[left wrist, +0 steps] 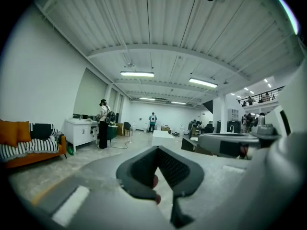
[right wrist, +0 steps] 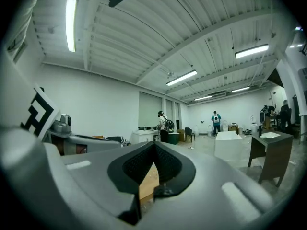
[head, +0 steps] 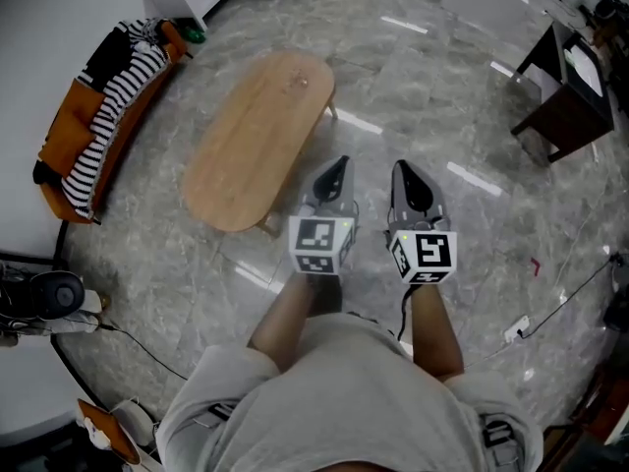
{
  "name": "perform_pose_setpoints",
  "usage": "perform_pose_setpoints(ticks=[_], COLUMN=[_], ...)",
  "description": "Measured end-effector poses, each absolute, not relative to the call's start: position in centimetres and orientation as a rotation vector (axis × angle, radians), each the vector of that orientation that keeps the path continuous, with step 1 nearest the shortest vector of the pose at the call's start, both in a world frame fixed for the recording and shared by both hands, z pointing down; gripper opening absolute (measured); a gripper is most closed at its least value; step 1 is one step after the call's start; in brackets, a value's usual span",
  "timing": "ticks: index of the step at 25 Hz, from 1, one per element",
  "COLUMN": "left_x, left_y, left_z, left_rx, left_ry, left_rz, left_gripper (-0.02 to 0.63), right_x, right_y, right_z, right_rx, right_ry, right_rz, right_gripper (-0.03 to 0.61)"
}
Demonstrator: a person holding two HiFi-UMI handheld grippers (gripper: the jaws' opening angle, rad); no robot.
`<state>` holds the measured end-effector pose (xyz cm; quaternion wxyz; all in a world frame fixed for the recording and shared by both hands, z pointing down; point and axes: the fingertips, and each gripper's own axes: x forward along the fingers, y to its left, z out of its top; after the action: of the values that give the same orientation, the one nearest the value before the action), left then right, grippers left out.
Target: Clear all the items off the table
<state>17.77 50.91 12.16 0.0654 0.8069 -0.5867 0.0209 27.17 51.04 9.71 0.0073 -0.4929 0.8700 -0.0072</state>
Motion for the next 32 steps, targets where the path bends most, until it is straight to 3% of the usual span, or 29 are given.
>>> perform_pose_setpoints(ticks=[14,25,32], left_x=[0.3,-4.2,-7.8], left_y=[36.4,29.0,16.5], left_z=[9.7,13.6,16.0], left_rx=[2.324,2.258,2.212], left_ry=[-1.827,-1.863,-1.912], left_rz=[-0.091,-0.015,0.05], left_gripper=[0.021,0.021,0.02], right_x=[11.2,5.0,-0.8], right_y=[35.5,25.8,13.1], right_z=[6.5,9.0,10.5], right_rx=[-1.418,-1.287,-1.112], right_ry=[2.804,2.905,3.011], right_rz=[0.008,-0.049,0.042], right_gripper=[0.006,0.006,0.006])
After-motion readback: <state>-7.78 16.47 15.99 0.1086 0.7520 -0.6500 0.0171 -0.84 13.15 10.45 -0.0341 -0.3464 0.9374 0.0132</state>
